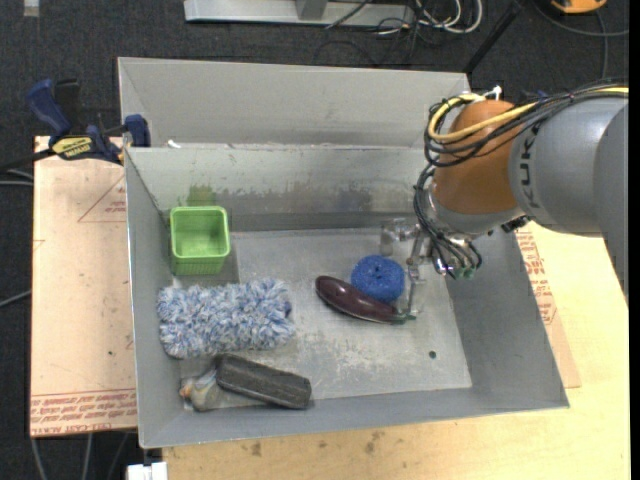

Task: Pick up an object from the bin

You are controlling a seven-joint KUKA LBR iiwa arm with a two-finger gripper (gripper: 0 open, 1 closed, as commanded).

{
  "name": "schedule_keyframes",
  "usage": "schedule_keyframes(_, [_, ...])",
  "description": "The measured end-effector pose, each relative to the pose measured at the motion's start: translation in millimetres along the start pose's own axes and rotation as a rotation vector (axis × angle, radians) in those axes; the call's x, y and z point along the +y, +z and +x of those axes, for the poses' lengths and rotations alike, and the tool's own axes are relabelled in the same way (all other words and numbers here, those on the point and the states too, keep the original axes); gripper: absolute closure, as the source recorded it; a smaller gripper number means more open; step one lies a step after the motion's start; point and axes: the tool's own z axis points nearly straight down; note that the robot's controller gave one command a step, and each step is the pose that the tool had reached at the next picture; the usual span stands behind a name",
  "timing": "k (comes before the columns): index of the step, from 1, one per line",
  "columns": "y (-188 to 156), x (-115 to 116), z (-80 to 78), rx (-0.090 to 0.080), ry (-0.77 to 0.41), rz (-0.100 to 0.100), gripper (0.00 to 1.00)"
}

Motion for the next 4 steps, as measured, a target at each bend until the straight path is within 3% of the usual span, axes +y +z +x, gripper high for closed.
schedule_keyframes(1, [0, 20, -8.2, -0.004, -0.115, 0.004, 0.0])
schedule_keyframes(2, [1, 64, 46.0, -0.007, -0.135, 0.001, 0.0])
schedule_keyframes(3, [0, 74, 8.9, -0.007, -0.118, 0.001, 1.0])
schedule_keyframes(4, [0, 74, 8.9, -0.007, -0.119, 0.001, 1.0])
